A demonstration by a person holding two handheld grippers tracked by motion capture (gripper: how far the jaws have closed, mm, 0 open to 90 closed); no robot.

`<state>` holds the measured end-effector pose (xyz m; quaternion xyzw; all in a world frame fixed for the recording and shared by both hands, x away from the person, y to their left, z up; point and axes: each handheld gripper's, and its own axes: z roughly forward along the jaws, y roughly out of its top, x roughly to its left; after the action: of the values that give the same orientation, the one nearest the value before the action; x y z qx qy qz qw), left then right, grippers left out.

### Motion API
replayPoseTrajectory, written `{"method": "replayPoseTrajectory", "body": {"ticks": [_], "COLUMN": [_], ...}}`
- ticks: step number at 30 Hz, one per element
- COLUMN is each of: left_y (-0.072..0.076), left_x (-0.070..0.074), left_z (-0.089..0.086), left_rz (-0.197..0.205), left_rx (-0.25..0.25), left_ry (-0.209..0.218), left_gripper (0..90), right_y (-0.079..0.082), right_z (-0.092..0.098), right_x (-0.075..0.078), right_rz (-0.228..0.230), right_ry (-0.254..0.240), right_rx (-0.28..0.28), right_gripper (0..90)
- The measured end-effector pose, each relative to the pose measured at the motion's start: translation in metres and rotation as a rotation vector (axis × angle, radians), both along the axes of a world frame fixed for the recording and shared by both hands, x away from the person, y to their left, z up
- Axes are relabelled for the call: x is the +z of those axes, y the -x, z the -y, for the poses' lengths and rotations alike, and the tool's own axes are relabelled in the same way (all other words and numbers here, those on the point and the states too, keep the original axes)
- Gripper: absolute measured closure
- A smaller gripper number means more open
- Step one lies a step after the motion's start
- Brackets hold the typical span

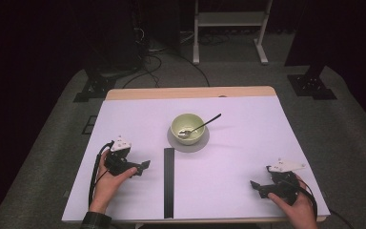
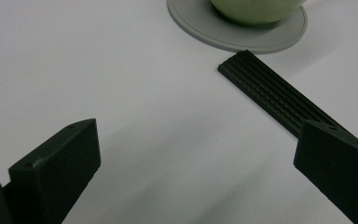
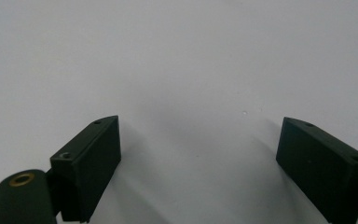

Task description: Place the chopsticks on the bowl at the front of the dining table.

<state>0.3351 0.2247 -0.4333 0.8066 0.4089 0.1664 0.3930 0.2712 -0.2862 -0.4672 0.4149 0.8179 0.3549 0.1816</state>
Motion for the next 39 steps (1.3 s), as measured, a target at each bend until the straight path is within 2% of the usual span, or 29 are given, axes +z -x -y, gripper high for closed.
{"method": "replayPoseTrajectory", "body": {"ticks": [15,29,39], "left_y": [-0.011,-0.022,-0.029], "left_x": [0.006,0.007,0.005], "left_z": [0.013,0.028,0.034], "left_rz": [0.007,0.000,-0.008], "left_rx": [0.015,0.001,0.003], "left_ry": [0.017,-0.007,-0.007], "left_gripper": [0.0,0.0,0.0], "right_y": [0.000,0.000,0.000], "right_z": [0.000,0.000,0.000], "right_x": [0.000,0.000,0.000], "right_rz": [0.000,0.000,0.000], "right_ry": [0.000,0.000,0.000], "right_rx": [0.000,0.000,0.000], "right_gripper": [12.1,12.1,12.1]}}
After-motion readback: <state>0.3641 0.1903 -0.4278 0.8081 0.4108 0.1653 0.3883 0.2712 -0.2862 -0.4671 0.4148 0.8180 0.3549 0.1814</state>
